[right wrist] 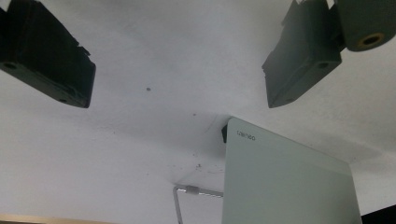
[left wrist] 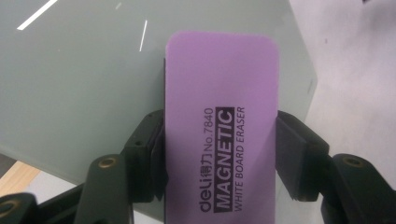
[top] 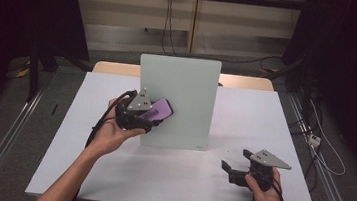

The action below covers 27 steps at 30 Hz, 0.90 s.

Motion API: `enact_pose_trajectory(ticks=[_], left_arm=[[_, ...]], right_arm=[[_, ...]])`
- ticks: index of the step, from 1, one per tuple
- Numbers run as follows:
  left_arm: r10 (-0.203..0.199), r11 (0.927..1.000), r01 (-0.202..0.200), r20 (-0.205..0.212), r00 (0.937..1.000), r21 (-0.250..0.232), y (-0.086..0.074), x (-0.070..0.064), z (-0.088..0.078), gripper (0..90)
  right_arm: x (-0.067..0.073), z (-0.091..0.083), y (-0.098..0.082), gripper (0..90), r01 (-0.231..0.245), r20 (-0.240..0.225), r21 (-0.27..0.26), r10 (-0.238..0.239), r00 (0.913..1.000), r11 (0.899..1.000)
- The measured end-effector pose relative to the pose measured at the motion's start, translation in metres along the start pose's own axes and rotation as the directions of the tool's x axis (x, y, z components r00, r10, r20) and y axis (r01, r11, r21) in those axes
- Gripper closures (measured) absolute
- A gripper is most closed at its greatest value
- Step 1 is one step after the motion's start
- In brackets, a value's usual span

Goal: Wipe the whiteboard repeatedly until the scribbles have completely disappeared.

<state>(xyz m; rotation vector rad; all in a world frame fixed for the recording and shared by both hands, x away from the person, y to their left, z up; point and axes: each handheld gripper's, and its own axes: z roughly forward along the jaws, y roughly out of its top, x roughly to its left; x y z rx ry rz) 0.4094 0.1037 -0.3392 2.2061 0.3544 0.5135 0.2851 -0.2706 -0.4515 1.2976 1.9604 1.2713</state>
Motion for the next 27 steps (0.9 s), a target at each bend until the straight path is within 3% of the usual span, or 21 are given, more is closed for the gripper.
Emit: enact_pose_trajectory(ticks=[7, 16, 21, 27], left_arm=[[-0.013, 0.9993, 0.012, -0.014, 0.9998, -0.034, 0.014, 0.006, -0.002, 40.8], [0.014, 0.9989, -0.015, -0.02, 0.9997, -0.044, 0.035, 0.012, -0.001, 40.8], [0.027, 0.9987, -0.027, -0.008, 0.9996, -0.042, 0.034, 0.007, 0.005, 40.8], [0.089, 0.9955, -0.09, 0.039, 0.9953, 0.028, 0.026, -0.015, 0.025, 40.8]], right_arm=[[0.0, 0.0, 0.0, 8.9, 0.003, -0.001, 0.0, -0.003, 1.0, 1.0], [0.0, 0.0, 0.0, 8.9, 0.003, -0.002, 0.0, -0.003, 1.0, 1.0], [0.0, 0.0, 0.0, 8.9, 0.003, -0.005, 0.0, -0.003, 1.0, 1.0], [0.0, -0.001, 0.0, 8.9, 0.004, -0.007, 0.001, -0.004, 1.0, 1.0]])
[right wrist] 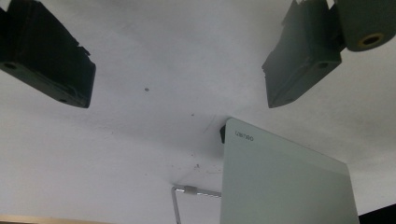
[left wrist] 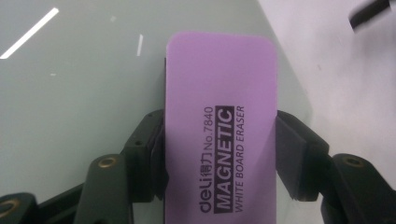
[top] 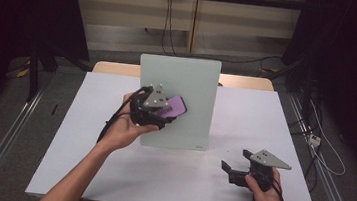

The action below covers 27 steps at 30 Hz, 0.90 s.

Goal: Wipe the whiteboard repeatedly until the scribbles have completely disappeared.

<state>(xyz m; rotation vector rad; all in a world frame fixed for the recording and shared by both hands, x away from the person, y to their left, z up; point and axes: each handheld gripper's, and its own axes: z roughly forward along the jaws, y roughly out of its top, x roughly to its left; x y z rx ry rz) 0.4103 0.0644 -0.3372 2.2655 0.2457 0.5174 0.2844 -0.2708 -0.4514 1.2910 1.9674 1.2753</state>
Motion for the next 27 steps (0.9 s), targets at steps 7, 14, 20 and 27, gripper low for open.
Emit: enact_pose_trajectory(ticks=[7, 14, 20, 27], left_arm=[[0.011, 0.9998, -0.012, 0.023, 0.9997, 0.019, -0.005, -0.008, 0.008, 40.8], [0.024, 0.9983, -0.026, 0.023, 0.9994, 0.052, -0.015, -0.012, 0.006, 40.9], [-0.006, 0.9996, 0.006, -0.012, 0.9999, 0.028, -0.02, 0.004, -0.014, 40.9], [-0.056, 0.9983, 0.054, -0.101, 0.9933, -0.025, -0.021, 0.03, -0.048, 40.9]], right_arm=[[0.0, 0.0, 0.0, 8.9, -0.001, 0.001, -0.001, 0.001, 1.0, 1.0], [-0.001, -0.001, 0.0, 8.9, -0.001, 0.003, -0.002, 0.001, 1.0, 1.0], [-0.001, -0.002, -0.001, 8.9, -0.003, 0.005, -0.006, 0.003, 1.0, 1.0], [0.0, 0.0, 0.0, 8.9, 0.001, 0.005, 0.0, -0.001, 1.0, 1.0]])
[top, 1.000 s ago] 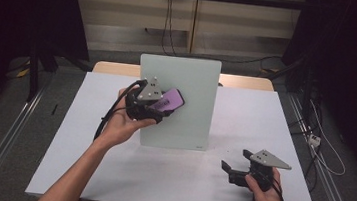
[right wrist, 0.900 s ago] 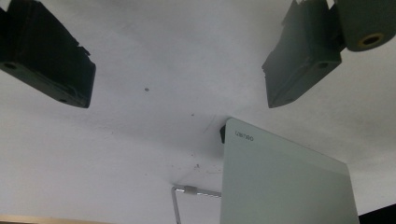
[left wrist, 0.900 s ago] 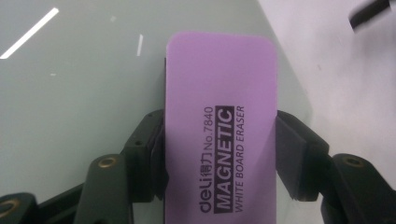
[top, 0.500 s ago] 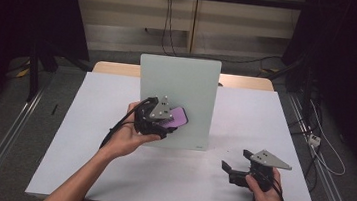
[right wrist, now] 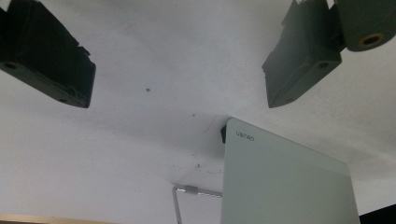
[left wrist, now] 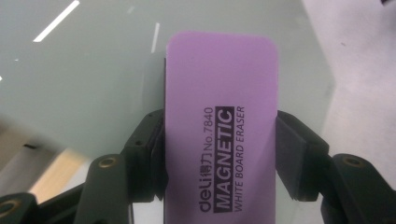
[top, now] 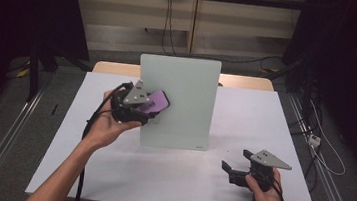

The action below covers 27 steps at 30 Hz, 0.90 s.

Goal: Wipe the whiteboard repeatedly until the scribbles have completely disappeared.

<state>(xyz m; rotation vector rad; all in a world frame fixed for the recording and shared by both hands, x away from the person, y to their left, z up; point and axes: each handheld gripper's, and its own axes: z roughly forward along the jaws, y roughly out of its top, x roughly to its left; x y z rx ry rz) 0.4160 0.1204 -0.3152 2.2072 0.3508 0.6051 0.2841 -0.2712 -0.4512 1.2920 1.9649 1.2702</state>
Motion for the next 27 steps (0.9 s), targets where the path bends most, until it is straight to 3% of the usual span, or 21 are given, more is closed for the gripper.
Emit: enact_pose_trajectory(ticks=[2, 6, 14, 27], left_arm=[[-0.021, 0.9997, 0.021, -0.008, 0.9997, -0.014, -0.002, 0.005, -0.005, 40.9], [-0.018, 0.9998, 0.018, -0.012, 0.9998, -0.003, -0.007, 0.002, -0.004, 40.9], [0.015, 0.9986, -0.016, 0.03, 0.9994, 0.05, -0.024, -0.015, 0.008, 40.9], [0.022, 0.9919, -0.033, 0.097, 0.9951, 0.122, -0.05, -0.037, 0.023, 40.8]], right_arm=[[0.0, 0.0, 0.0, 8.9, 0.0, -0.002, 0.0, 0.0, 1.0, 1.0], [0.0, 0.0, 0.0, 8.9, -0.002, -0.001, 0.0, 0.002, 1.0, 1.0], [0.0, 0.0, 0.0, 8.9, -0.001, -0.001, -0.001, 0.001, 1.0, 1.0], [0.0, 0.002, 0.0, 8.8, -0.007, -0.001, -0.001, 0.007, 1.0, 1.0]])
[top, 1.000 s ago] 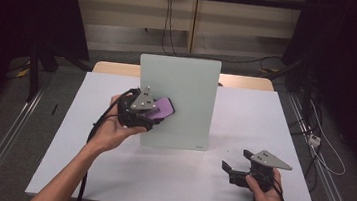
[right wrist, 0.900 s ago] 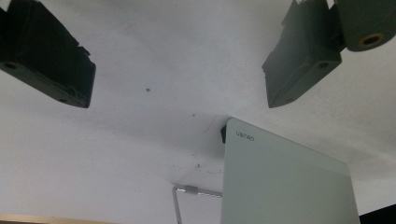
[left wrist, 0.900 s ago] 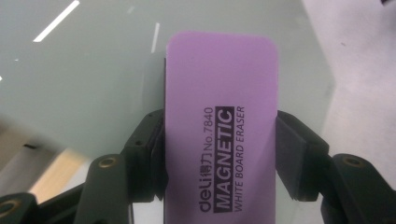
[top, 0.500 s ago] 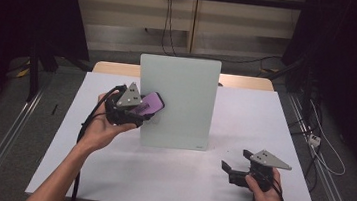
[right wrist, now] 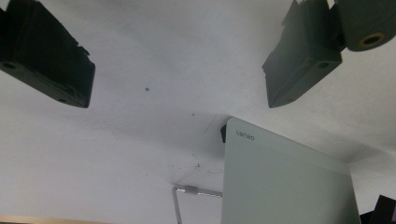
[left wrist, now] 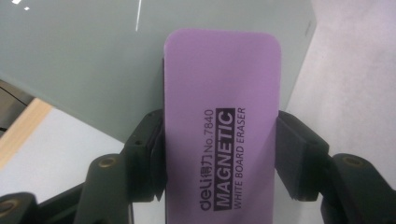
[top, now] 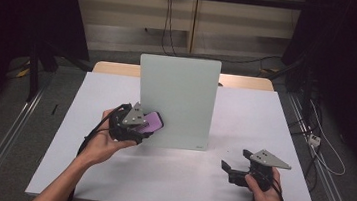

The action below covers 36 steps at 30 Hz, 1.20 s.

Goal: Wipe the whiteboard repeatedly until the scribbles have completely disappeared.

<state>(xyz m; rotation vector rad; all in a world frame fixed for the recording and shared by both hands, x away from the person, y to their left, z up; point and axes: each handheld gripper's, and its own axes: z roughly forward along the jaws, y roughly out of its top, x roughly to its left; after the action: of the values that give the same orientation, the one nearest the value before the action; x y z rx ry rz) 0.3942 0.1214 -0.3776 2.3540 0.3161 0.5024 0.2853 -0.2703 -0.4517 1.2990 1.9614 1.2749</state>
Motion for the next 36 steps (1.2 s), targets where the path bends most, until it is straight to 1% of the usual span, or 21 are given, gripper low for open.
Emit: enact_pose_trajectory(ticks=[2, 4, 9, 11, 12, 13, 14, 15, 17, 18, 19, 22, 23, 25, 26, 28, 29, 31, 33, 34, 36], left_arm=[[-0.002, 1.0, 0.002, 0.008, 1.0, 0.009, -0.001, -0.004, 0.004, 40.9], [0.005, 0.9995, -0.006, 0.024, 0.9997, 0.031, -0.001, -0.007, 0.008, 40.9], [0.025, 0.9979, -0.027, 0.045, 0.9987, 0.059, 0.001, -0.015, 0.017, 40.9], [0.036, 0.9972, -0.039, 0.055, 0.9978, 0.063, 0.002, -0.016, 0.02, 40.9], [0.029, 0.9972, -0.033, 0.06, 0.9978, 0.067, 0.002, -0.018, 0.022, 40.8], [0.035, 0.9973, -0.039, 0.065, 0.9973, 0.063, 0.003, -0.019, 0.024, 40.8], [0.028, 0.9966, -0.036, 0.097, 0.9948, 0.074, 0.003, -0.019, 0.025, 40.8], [0.028, 0.9968, -0.034, 0.086, 0.9959, 0.072, 0.003, -0.022, 0.028, 40.9], [0.035, 0.9961, -0.043, 0.104, 0.994, 0.078, 0.005, -0.025, 0.033, 40.9], [0.035, 0.9968, -0.042, 0.101, 0.9943, 0.068, 0.005, -0.026, 0.035, 40.9], [0.032, 0.9964, -0.041, 0.111, 0.9933, 0.074, 0.006, -0.027, 0.036, 40.9], [0.041, 0.9967, -0.048, 0.104, 0.9937, 0.066, 0.009, -0.025, 0.035, 40.9], [0.042, 0.9966, -0.048, 0.095, 0.9946, 0.067, 0.011, -0.023, 0.032, 40.9], [0.026, 0.9991, -0.028, 0.071, 0.9971, 0.031, 0.015, -0.018, 0.026, 40.9], [0.017, 0.9995, -0.019, 0.058, 0.9981, 0.025, 0.018, -0.014, 0.021, 40.9], [0.006, 1.0, -0.006, 0.029, 0.9996, -0.005, 0.023, -0.005, 0.012, 40.9], [-0.002, 0.9997, 0.002, 0.023, 0.9997, -0.023, 0.025, 0.0, 0.007, 40.9], [-0.026, 0.9982, 0.025, -0.004, 0.9997, -0.055, 0.028, 0.007, -0.001, 40.9], [-0.04, 0.9965, 0.039, -0.024, 0.9989, -0.074, 0.03, 0.012, -0.008, 40.9], [-0.055, 0.9946, 0.052, -0.032, 0.998, -0.09, 0.031, 0.015, -0.01, 40.9], [-0.064, 0.993, 0.06, -0.038, 0.9972, -0.101, 0.031, 0.018, -0.013, 40.9]], right_arm=[[0.001, 0.0, 0.0, 8.8, -0.001, -0.003, 0.002, 0.001, 1.0, 1.0], [0.001, 0.001, 0.0, 8.8, 0.004, -0.005, 0.002, -0.004, 1.0, 1.0], [0.001, 0.001, 0.0, 8.8, 0.004, -0.005, 0.001, -0.004, 1.0, 1.0], [0.001, 0.001, 0.0, 8.8, 0.004, -0.004, 0.004, -0.004, 1.0, 1.0], [0.001, 0.001, 0.0, 8.8, 0.003, -0.003, 0.003, -0.003, 1.0, 1.0], [0.001, 0.0, 0.0, 8.8, 0.003, -0.004, 0.001, -0.003, 1.0, 1.0], [0.001, 0.0, 0.0, 8.8, 0.004, -0.005, 0.001, -0.004, 1.0, 1.0], [0.001, 0.0, 0.0, 8.8, 0.004, -0.004, 0.002, -0.004, 1.0, 1.0], [0.001, 0.001, 0.0, 8.9, 0.005, -0.004, 0.001, -0.005, 1.0, 1.0], [0.001, 0.0, 0.0, 8.8, 0.004, -0.003, 0.001, -0.004, 1.0, 1.0], [0.001, 0.0, 0.0, 8.9, 0.003, -0.003, 0.001, -0.003, 1.0, 1.0], [0.001, 0.0, 0.0, 8.9, 0.001, -0.003, 0.002, -0.001, 1.0, 1.0], [0.001, 0.0, 0.0, 8.9, 0.002, -0.003, 0.002, -0.002, 1.0, 1.0], [0.001, 0.0, 0.0, 8.9, 0.003, -0.003, 0.001, -0.003, 1.0, 1.0], [0.001, 0.0, 0.0, 8.9, 0.002, -0.003, 0.0, -0.002, 1.0, 1.0], [0.001, 0.0, 0.0, 8.9, 0.002, -0.003, 0.001, -0.002, 1.0, 1.0], [0.001, 0.0, 0.0, 8.9, 0.002, -0.003, 0.0, -0.002, 1.0, 1.0], [0.001, -0.001, 0.0, 8.9, 0.005, -0.003, 0.001, -0.005, 1.0, 1.0], [0.001, -0.001, 0.0, 8.9, 0.005, -0.003, 0.001, -0.005, 1.0, 1.0], [0.001, -0.001, 0.0, 8.9, 0.005, -0.003, 0.001, -0.005, 1.0, 1.0], [0.001, -0.001, 0.0, 8.9, 0.005, -0.002, 0.001, -0.005, 1.0, 1.0]])
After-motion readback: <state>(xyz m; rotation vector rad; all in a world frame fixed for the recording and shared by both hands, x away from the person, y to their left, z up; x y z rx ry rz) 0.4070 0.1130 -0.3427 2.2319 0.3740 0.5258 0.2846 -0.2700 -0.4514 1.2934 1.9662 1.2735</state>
